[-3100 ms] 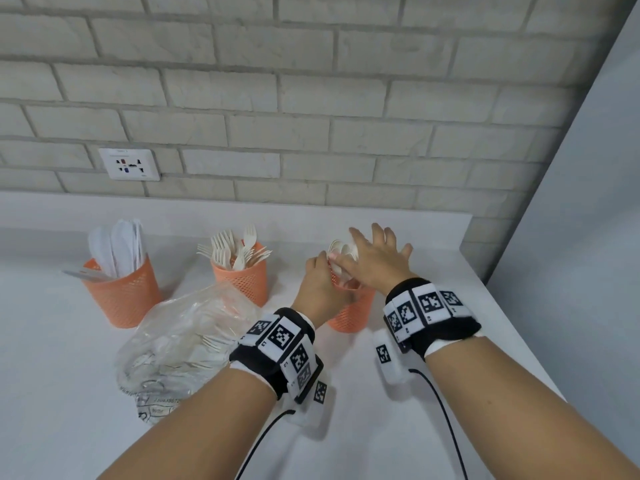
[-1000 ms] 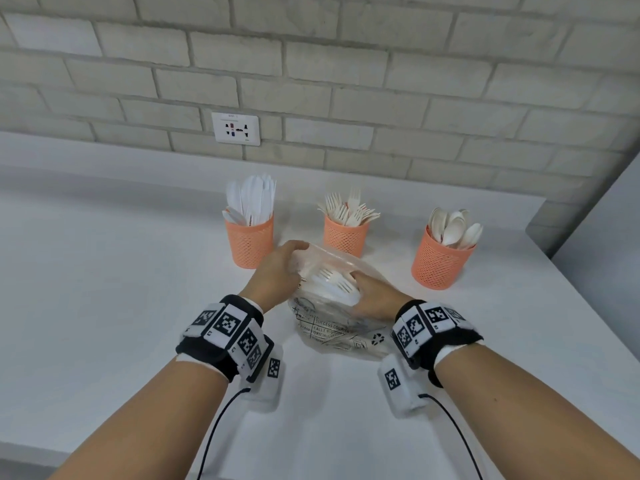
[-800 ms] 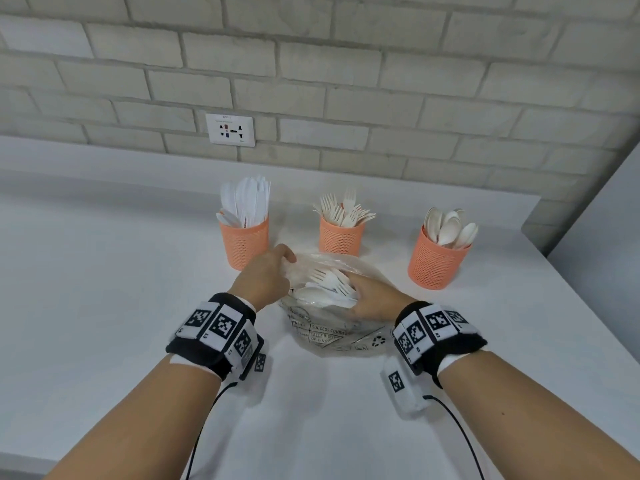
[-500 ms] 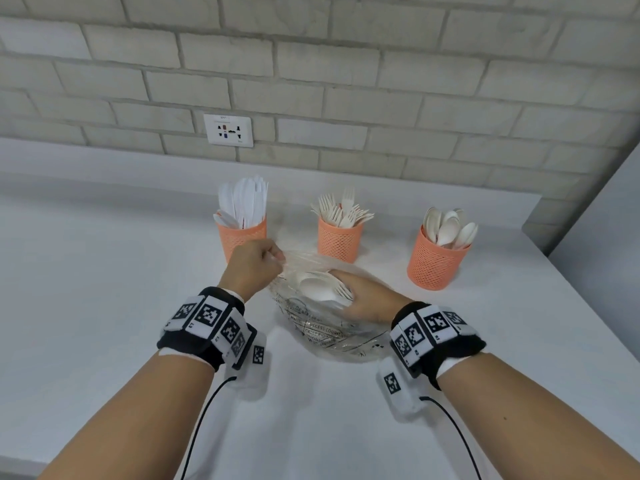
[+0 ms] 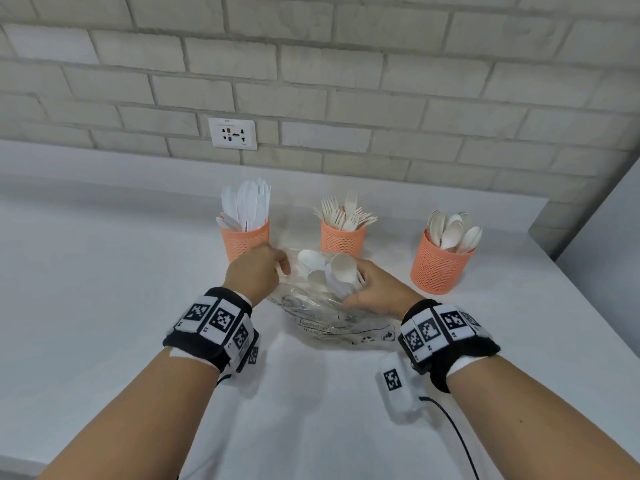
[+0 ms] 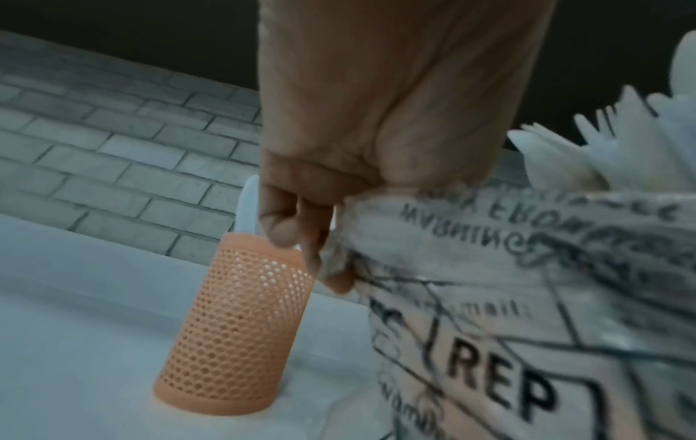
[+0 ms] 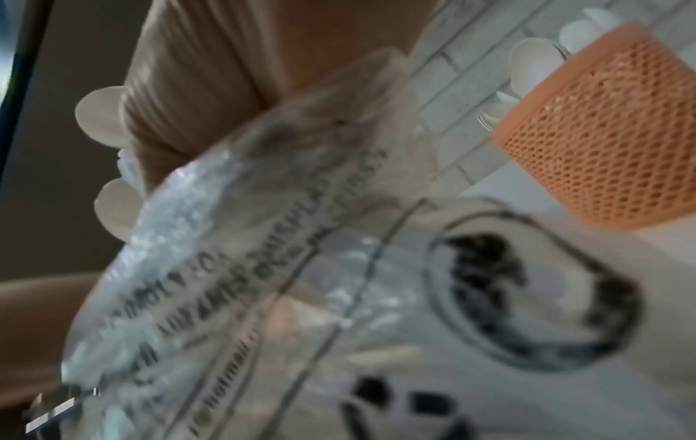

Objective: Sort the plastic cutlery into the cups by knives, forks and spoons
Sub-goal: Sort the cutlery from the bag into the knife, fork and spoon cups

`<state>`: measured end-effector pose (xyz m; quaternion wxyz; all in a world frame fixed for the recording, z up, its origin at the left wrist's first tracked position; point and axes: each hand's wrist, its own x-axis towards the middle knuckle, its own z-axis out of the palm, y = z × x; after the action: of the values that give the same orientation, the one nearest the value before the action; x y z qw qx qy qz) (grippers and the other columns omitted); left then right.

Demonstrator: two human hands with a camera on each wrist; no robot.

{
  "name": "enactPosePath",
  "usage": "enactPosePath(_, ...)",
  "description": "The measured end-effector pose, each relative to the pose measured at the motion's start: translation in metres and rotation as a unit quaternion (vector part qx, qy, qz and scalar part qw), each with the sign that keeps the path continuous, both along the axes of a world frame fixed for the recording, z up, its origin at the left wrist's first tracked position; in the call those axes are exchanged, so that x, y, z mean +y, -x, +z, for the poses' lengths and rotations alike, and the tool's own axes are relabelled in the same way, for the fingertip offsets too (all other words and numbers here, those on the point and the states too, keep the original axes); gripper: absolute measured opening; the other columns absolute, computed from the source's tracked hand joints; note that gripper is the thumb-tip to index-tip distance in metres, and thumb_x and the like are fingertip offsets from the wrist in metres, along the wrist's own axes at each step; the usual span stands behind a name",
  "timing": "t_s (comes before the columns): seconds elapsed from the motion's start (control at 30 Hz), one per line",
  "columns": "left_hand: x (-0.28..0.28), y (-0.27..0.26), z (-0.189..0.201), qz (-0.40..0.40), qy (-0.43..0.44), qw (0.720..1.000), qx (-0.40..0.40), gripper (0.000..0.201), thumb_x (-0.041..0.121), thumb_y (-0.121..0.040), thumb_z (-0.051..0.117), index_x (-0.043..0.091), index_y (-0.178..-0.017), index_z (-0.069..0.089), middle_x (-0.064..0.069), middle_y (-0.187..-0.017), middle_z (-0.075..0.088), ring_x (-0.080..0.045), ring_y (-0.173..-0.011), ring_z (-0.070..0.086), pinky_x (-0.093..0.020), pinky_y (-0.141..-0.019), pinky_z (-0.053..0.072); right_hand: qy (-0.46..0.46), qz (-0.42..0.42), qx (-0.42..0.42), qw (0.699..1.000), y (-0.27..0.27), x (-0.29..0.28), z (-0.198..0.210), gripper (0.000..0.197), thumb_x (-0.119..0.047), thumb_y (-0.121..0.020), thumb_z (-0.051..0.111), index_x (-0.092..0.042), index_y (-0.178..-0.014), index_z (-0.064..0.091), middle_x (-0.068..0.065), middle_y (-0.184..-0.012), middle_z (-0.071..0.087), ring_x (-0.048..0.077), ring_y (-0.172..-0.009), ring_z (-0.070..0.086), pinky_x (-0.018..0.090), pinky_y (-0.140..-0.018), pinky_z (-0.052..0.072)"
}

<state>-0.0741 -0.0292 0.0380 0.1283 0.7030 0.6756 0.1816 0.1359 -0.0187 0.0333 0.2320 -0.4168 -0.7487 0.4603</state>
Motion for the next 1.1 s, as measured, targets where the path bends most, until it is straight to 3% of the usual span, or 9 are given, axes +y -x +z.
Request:
enactPosePath(0.13, -0.005, -0.007, 0.0, -0.095, 0.013, 0.991, -0.093, 0.033, 0.0, -0.083, 0.05, 0.011, -0.114, 0.051, -0.008, -0.133, 0.042, -0.021, -0.118, 0.043, -0.021, -0.089, 0.031, 0.033, -0.101, 0.114, 0.988, 0.0, 0.01, 0.005, 0.065, -0.009, -0.066, 0.079, -0.013, -0.124, 0.05, 0.005, -0.119, 0.062, 0.025, -0.114, 0.058, 0.043, -0.103, 0.044)
enactPosePath(0.23, -0.016, -0.021, 0.007, -0.139, 0.041, 0.965, -0.218, 0.068, 0.036, -0.078, 0.069, 0.022, -0.132, 0.029, 0.004, -0.135, 0.038, -0.015, -0.123, 0.04, -0.028, -0.098, 0.036, 0.04, -0.137, 0.181, 0.973, 0.002, 0.015, 0.013, 0.054, -0.001, -0.067, 0.074, -0.009, -0.115, 0.053, 0.019, -0.106, 0.062, 0.035, -0.104, 0.061, 0.044, -0.094, 0.051)
enactPosePath(0.37, -0.018, -0.04, 0.001, -0.192, 0.117, 0.974, 0.026, 0.125, 0.062, -0.058, 0.075, 0.028, -0.149, -0.003, 0.004, -0.144, 0.024, -0.018, -0.133, 0.026, -0.044, -0.112, 0.026, 0.042, -0.144, 0.224, 0.963, 0.003, 0.018, 0.024, 0.054, 0.001, -0.066, 0.071, 0.002, -0.117, 0.052, 0.014, -0.09, 0.061, 0.026, -0.088, 0.06, 0.033, -0.079, 0.051)
enactPosePath(0.43, -0.014, -0.046, -0.006, -0.189, 0.162, 0.962, 0.115, 0.119, 0.063, -0.062, 0.072, 0.026, -0.149, 0.001, -0.001, -0.145, 0.021, -0.024, -0.135, 0.025, -0.047, -0.111, 0.027, 0.05, -0.153, 0.249, 0.955, 0.003, 0.018, 0.029, 0.049, 0.007, -0.073, 0.068, 0.002, -0.119, 0.053, 0.013, -0.093, 0.062, 0.025, -0.09, 0.06, 0.034, -0.079, 0.052)
enactPosePath(0.7, -0.002, -0.046, -0.022, -0.161, 0.239, 0.943, 0.166, 0.073, 0.059, -0.077, 0.059, 0.029, -0.139, 0.036, -0.006, -0.141, 0.028, -0.026, -0.131, 0.031, -0.045, -0.105, 0.034, 0.051, -0.17, 0.325, 0.929, 0.001, 0.018, 0.061, 0.05, 0.005, -0.078, 0.066, 0.003, -0.124, 0.048, 0.009, -0.092, 0.062, 0.026, -0.102, 0.063, 0.032, -0.082, 0.053)
enactPosePath(0.83, -0.002, -0.026, 0.008, -0.181, 0.256, 0.95, 0.002, 0.11, 0.06, -0.065, 0.072, 0.032, -0.149, 0.007, 0.009, -0.154, 0.007, -0.017, -0.142, 0.015, -0.04, -0.115, 0.023, 0.056, -0.166, 0.325, 0.929, 0.002, 0.014, 0.067, 0.046, 0.004, -0.077, 0.067, -0.003, -0.119, 0.051, 0.012, -0.093, 0.061, 0.028, -0.099, 0.062, 0.037, -0.083, 0.052)
enactPosePath(0.93, -0.003, -0.017, 0.035, -0.216, 0.194, 0.928, -0.235, 0.128, 0.076, -0.044, 0.071, 0.033, -0.149, 0.01, 0.012, -0.154, 0.017, -0.009, -0.14, 0.023, -0.035, -0.115, 0.025, 0.072, -0.157, 0.318, 0.932, 0.01, 0.013, 0.065, 0.048, 0.002, -0.077, 0.068, -0.004, -0.121, 0.05, 0.014, -0.094, 0.063, 0.028, -0.095, 0.063, 0.04, -0.082, 0.055)
enactPosePath(1.03, -0.002, -0.025, 0.041, -0.23, 0.154, 0.872, -0.405, 0.107, 0.058, -0.051, 0.079, 0.019, -0.14, 0.032, 0.009, -0.134, 0.05, 0.002, -0.119, 0.05, -0.016, -0.095, 0.045, 0.107, -0.109, 0.308, 0.939, 0.03, 0.006, 0.065, 0.044, 0.003, -0.079, 0.065, 0.007, -0.12, 0.05, 0.013, -0.085, 0.064, 0.023, -0.083, 0.067, 0.035, -0.075, 0.058)
enactPosePath(1.1, -0.001, -0.033, 0.04, -0.206, 0.161, 0.827, -0.498, 0.087, 0.035, -0.057, 0.084, 0.014, -0.131, 0.044, 0.0, -0.115, 0.064, -0.005, -0.103, 0.064, -0.021, -0.084, 0.053, 0.119, -0.101, 0.307, 0.939, 0.045, 0.002, 0.064, 0.038, 0.003, -0.08, 0.064, 0.005, -0.116, 0.053, 0.011, -0.085, 0.065, 0.019, -0.081, 0.068, 0.031, -0.071, 0.058)
